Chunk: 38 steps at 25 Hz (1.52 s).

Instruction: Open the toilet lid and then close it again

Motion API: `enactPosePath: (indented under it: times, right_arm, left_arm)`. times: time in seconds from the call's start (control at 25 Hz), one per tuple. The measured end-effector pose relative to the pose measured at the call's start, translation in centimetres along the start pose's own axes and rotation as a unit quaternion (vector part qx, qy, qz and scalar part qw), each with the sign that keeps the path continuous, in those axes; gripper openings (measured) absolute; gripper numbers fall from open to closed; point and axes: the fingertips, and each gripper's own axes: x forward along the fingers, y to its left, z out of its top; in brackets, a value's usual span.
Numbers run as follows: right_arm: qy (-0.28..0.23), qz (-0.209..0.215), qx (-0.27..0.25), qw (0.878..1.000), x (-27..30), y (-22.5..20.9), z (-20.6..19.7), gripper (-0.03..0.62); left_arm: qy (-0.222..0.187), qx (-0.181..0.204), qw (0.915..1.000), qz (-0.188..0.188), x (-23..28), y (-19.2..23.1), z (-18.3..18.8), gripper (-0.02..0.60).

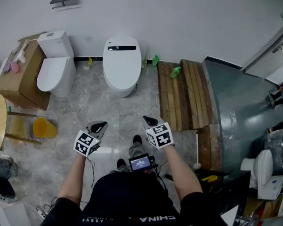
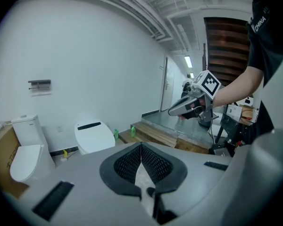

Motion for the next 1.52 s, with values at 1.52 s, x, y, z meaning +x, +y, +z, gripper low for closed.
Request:
enactPosePath:
  times: [1.52]
  right_arm:
    - [0.004,0.085,0.011,0.996,24.3,-19.9,15.9,0.015]
  left_arm:
    - [0.047,-0.051,0.9960,0.056,22.4,22.8,10.7,0.011]
